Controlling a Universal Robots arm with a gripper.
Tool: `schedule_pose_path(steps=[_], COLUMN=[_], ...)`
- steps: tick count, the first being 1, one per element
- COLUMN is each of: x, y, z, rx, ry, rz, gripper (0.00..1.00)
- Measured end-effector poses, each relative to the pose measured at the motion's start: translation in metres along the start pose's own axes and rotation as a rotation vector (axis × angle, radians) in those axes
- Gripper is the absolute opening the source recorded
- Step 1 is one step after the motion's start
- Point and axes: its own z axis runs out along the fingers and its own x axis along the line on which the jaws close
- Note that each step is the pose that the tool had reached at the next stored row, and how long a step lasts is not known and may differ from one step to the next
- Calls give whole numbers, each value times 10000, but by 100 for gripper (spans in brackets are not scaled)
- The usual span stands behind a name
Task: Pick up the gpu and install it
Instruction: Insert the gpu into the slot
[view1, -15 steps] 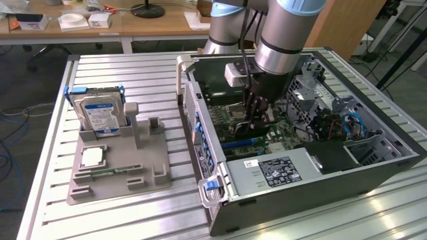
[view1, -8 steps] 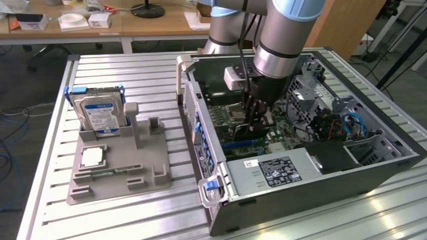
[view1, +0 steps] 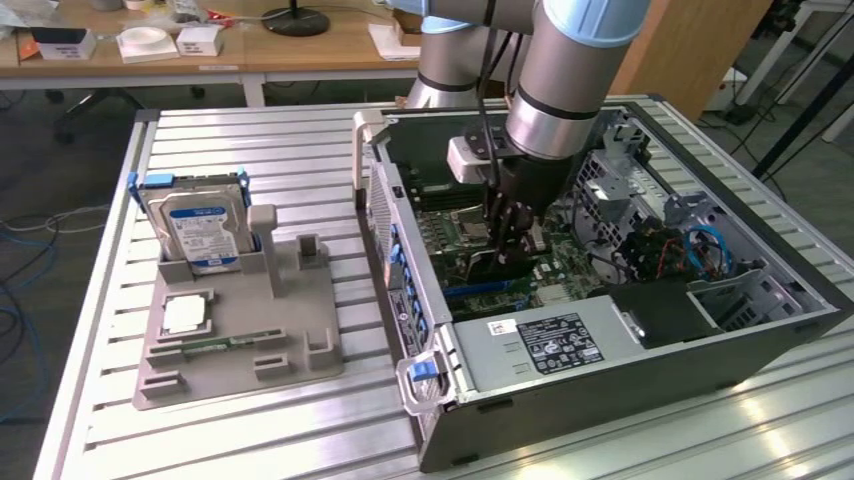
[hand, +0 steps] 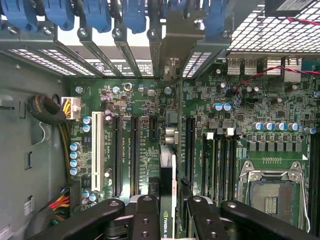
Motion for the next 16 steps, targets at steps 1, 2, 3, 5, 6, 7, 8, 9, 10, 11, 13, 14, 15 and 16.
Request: schedule_pose_path(steps=[1,2,3,5,6,7,8,9,10,11,13,14,15,16], x=[0,0,0,-1,-1,0,0,0,0,0,0,0,-2,-3], y=[0,0,0,-1,-1,-1,0,0,0,0,0,0,0,0], z=[0,0,1,9,14,18,23,27,30,32,38,39,40,42], rx=[0,0,0,2,1,0,0,0,0,-1,0,-1,0,1], ry=[0,0,0,-4,-3,0,1,1,3,4,2,3,2,0], rz=[0,0,0,-1,0,0,0,0,0,0,0,0,0,0], gripper=[26,26,26,26,26,26,26,26,26,26,26,26,26,26])
